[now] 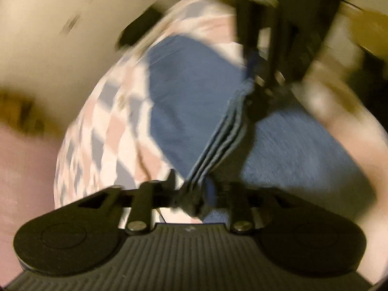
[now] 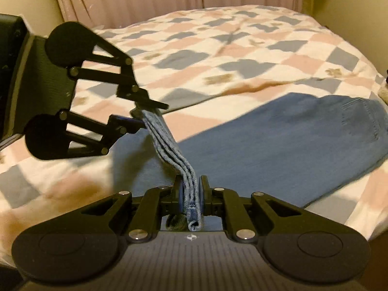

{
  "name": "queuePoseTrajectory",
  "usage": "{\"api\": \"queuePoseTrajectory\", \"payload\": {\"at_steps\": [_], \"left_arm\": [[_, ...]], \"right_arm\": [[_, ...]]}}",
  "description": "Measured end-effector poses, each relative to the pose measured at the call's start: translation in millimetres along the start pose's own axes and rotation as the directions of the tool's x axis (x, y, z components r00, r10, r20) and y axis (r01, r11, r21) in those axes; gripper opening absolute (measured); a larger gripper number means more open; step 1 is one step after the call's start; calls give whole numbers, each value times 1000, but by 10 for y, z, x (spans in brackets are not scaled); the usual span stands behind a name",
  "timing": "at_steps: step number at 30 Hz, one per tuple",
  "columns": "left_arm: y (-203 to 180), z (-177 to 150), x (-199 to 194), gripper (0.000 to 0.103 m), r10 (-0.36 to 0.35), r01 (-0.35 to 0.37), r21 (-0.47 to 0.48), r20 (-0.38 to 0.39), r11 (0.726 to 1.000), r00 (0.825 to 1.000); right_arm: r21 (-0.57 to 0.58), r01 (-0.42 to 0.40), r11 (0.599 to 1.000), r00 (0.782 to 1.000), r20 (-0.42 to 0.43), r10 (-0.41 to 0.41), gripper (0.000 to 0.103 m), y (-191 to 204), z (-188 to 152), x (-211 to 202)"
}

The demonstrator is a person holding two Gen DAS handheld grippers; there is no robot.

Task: Fold clothes

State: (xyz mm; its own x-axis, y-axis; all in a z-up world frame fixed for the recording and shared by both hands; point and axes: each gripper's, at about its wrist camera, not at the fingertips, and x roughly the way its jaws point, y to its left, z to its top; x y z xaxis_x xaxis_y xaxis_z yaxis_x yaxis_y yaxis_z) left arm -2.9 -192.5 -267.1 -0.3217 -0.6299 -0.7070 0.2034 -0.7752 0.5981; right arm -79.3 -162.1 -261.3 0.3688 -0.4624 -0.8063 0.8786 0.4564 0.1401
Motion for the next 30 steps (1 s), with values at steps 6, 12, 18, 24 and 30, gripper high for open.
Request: {"api": "queuePoseTrajectory", "payload": {"at_steps": [6,12,18,24,30], "left_arm": [[517,368,591,46,-87,-58,-643,-192,764,978],[271,38,662,46,-233,-207,-860,-345,467,909],[-5,-183,454,46,-296,-297,-903,-388,310,873],[-57,-209,339,46,-309,-320,-911,-392,259,867],[110,90,411,48,-262,-311,-910,-382,275,886]], "right_arm": [[112,-95,989,978,-175,114,11,-1612,98,913],[291,-344,893,877,-241,416,24,-2278,34,1300],[426,-430,796,808,-213,550,43,-2391,108,1493],[299,-342,891,874,-248,419,11,-2173,386,1454],[131,-301,945,945,-91,314,9,-2399,866,789]]}}
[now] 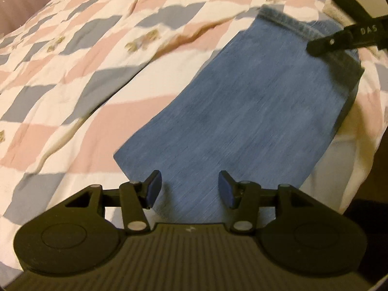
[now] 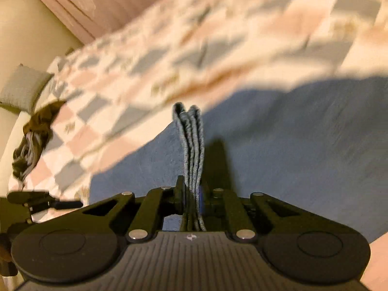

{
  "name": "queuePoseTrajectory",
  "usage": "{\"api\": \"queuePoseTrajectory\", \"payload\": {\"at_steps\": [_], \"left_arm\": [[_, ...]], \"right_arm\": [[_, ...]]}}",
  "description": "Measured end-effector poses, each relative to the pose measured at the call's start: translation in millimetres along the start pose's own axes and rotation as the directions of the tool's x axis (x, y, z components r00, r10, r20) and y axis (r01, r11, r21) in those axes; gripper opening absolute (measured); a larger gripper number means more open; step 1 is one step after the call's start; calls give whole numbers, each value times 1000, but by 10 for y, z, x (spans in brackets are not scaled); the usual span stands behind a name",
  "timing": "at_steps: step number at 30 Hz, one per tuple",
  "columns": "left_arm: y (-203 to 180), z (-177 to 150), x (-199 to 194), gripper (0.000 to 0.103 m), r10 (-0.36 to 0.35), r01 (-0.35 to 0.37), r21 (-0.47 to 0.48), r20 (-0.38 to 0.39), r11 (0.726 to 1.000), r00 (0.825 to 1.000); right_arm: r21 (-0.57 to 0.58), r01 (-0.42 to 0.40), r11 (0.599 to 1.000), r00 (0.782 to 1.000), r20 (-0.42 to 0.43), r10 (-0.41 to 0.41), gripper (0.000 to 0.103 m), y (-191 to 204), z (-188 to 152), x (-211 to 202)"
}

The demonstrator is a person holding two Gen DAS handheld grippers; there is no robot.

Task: Fold clothes

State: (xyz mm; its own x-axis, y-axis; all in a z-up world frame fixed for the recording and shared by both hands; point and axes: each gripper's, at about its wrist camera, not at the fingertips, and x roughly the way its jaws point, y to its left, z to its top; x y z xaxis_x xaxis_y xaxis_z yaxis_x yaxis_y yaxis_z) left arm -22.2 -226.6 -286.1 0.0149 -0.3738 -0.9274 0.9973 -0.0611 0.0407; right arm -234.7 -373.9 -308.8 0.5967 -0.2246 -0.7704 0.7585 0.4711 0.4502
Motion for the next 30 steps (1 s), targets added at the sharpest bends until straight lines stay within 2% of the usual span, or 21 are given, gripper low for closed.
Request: {"api": "queuePoseTrajectory", "payload": {"at_steps": [5,12,16,20,26,30], "left_arm": [[-411,290,137,51,16,-14,-52,40,999,999],[-1212,708,378,52,45,-41,-58,79,997,996],[-1535,839,559,52,63,-61,-34,49,998,997],[-1662,902,601,52,95,-95,-7,32,995,995],[-1610,916,617,57,120,-120,-2,47,993,992],[-1567,863,751,51,137,-138,30,50,990,989]], "right_arm": [[-72,76,995,997,30,-74,9,-612,306,-424],[-12,151,988,986,75,-150,9,-1805,608,-795],[69,117,991,990,69,-122,9,-2432,641,-974],[94,102,990,991,72,-109,9,-2670,605,-1057],[135,90,987,988,115,-106,9,-2909,606,-1227],[155,124,980,990,43,-133,10,-3149,523,-938]]}}
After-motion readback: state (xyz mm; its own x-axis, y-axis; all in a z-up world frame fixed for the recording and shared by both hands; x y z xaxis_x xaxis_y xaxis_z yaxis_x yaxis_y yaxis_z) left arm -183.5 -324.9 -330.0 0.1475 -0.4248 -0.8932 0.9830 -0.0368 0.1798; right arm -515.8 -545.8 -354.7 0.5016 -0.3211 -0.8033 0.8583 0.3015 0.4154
